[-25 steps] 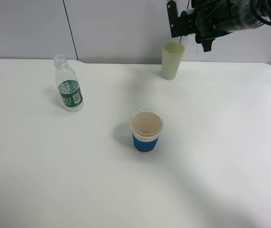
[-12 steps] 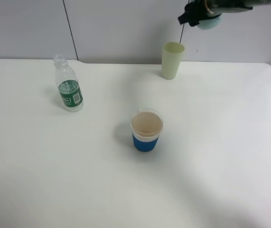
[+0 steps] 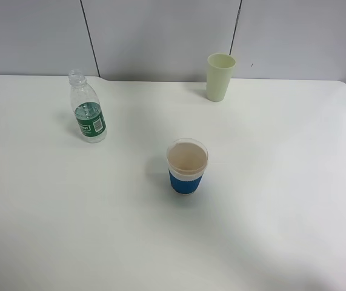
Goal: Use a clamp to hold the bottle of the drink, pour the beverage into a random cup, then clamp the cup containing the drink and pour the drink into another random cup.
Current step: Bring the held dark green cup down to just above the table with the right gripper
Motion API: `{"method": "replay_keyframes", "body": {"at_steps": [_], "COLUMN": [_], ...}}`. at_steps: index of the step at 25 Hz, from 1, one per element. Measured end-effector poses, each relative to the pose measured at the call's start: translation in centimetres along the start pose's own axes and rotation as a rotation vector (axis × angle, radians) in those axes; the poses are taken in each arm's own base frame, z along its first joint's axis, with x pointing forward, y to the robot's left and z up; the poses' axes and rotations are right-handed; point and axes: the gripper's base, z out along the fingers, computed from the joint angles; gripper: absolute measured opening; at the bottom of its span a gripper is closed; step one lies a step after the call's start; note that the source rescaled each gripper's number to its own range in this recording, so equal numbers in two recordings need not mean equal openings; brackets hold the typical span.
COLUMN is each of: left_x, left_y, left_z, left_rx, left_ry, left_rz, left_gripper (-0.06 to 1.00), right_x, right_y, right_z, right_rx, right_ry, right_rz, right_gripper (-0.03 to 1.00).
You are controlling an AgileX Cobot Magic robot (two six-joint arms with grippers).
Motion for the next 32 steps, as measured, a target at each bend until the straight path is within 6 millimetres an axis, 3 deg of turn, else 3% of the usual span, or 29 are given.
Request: {"method": "replay_keyframes", "body": {"at_steps": [8, 14, 17, 22, 32], "left_x": [0.0, 0.0, 0.0, 0.0, 0.0], "left_y": [0.0, 0.0, 0.0, 0.0, 0.0], "left_z": [0.0, 0.0, 0.0, 0.0, 0.0], "left_rx": [0.0, 0.0, 0.0, 0.0, 0.0], "left_ry": [0.0, 0.0, 0.0, 0.0, 0.0], "left_rz": [0.0, 0.0, 0.0, 0.0, 0.0], "left_gripper": [1.0, 1.0, 1.0, 1.0, 1.0], "right_x": [-1.2, -0.7, 1.1, 5.8, 12.7], "right_y": [4.1, 5.7, 6.5, 7.2, 7.1], "right_z": [-0.8, -1.3, -1.3, -1.6, -3.3], "right_rx": [-0.207, -0.256, -0.285, -0.287, -0.242], "right_ry": [-0.082, -0.089, -0.114, -0.14, -0.097], "right_rz": [-0.039, -0.127, -0.173, -0.222, -0.115], "right_gripper": [0.0, 0.0, 0.0, 0.0, 0.0]}}
